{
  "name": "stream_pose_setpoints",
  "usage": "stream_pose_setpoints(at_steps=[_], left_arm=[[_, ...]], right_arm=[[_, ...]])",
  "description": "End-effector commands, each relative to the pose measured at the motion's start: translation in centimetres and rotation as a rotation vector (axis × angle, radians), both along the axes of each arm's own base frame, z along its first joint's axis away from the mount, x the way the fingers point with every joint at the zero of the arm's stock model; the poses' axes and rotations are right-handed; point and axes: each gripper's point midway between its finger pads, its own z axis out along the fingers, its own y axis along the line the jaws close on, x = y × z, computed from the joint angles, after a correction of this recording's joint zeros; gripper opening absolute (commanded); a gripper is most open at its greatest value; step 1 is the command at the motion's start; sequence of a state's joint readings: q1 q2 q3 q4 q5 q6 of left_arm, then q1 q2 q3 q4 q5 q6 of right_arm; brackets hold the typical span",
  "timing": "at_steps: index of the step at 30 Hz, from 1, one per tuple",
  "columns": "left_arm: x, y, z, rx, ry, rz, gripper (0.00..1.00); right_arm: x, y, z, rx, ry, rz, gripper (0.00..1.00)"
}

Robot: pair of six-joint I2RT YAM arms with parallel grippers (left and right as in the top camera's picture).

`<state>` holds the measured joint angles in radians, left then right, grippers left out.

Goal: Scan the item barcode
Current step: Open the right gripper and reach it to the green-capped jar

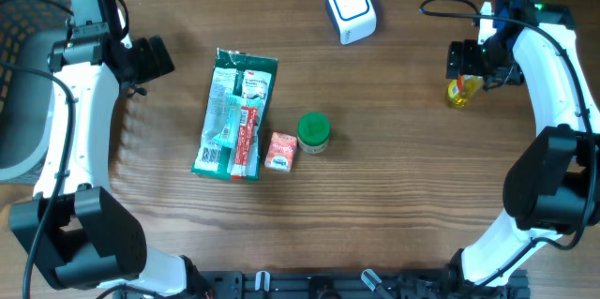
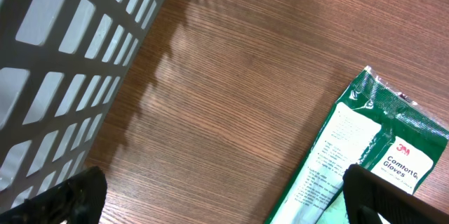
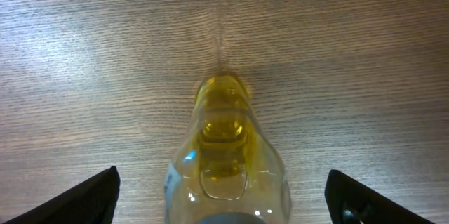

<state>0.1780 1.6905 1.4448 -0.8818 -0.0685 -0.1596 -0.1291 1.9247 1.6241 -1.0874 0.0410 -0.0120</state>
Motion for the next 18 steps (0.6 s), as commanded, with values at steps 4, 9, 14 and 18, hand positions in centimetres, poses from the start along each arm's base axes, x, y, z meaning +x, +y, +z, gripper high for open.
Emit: stream_pose_setpoints(at_steps=[4,9,14,18], left_arm=[[0.2,0.0,0.4,-0.006,-0.013,0.002,1.00],[0.2,0.0,0.4,-0.006,-0.013,0.002,1.00],[0.2,0.1,0.4,-0.006,-0.013,0.002,1.00],[0.2,0.0,0.4,-0.006,-0.013,0.002,1.00]], right_arm=[[1.8,0.2,9.8,-0.003,-0.203,-0.031,0.93],[-0.5,8.1,15.7,0.218,-0.305,0.087,0.92],[-3.9,16.6,14.1,0.288,-0.176,0.158,0.94],[-5.2,22.4,12.6,0.351,-0.135,0.126,1.00]])
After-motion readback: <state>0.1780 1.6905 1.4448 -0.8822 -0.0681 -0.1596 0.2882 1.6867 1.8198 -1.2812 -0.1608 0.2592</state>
